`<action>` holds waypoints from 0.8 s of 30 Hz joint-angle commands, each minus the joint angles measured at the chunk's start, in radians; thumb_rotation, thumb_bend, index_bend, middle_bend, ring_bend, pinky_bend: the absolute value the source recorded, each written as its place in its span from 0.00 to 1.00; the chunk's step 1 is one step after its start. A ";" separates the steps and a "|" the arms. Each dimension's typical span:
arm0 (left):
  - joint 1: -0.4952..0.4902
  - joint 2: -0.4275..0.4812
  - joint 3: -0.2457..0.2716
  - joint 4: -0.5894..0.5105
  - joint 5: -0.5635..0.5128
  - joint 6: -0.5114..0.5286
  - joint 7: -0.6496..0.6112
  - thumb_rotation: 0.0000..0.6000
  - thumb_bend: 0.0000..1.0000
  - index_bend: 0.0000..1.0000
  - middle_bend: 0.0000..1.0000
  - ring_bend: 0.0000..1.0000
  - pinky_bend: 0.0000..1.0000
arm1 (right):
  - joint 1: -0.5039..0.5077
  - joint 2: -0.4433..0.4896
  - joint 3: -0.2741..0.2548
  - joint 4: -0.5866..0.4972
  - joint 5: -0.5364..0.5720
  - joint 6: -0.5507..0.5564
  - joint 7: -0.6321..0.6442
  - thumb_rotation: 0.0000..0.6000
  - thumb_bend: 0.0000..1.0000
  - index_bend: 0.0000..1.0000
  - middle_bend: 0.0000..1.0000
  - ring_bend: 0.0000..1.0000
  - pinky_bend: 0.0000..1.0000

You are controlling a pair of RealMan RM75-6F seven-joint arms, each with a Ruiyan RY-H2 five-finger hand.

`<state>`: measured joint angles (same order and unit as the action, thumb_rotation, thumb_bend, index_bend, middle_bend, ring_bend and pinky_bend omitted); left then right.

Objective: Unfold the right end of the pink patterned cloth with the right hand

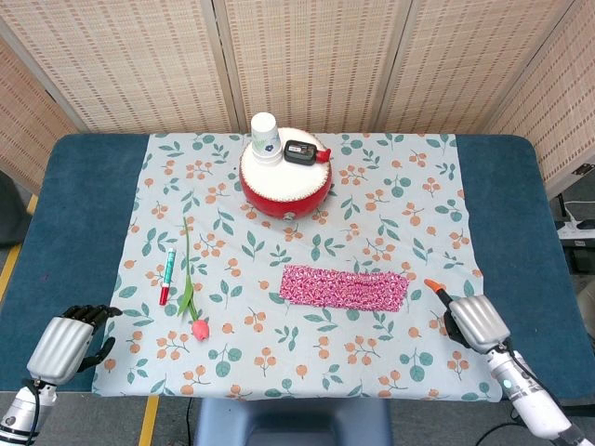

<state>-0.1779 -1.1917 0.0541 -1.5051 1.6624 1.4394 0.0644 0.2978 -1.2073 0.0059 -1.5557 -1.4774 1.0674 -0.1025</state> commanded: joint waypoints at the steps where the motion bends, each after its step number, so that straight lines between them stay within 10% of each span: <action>1: 0.001 0.001 -0.001 -0.001 -0.001 0.001 -0.004 1.00 0.37 0.33 0.38 0.36 0.41 | 0.048 -0.024 0.013 -0.016 0.067 -0.081 -0.069 1.00 0.80 0.09 0.83 0.78 0.67; 24: 0.000 0.002 0.000 -0.002 0.003 -0.001 -0.006 1.00 0.37 0.33 0.38 0.36 0.41 | 0.161 -0.077 0.023 -0.049 0.284 -0.243 -0.211 1.00 0.82 0.13 0.83 0.78 0.66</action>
<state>-0.1782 -1.1895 0.0544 -1.5069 1.6649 1.4383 0.0589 0.4524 -1.2801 0.0280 -1.6075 -1.2024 0.8311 -0.3083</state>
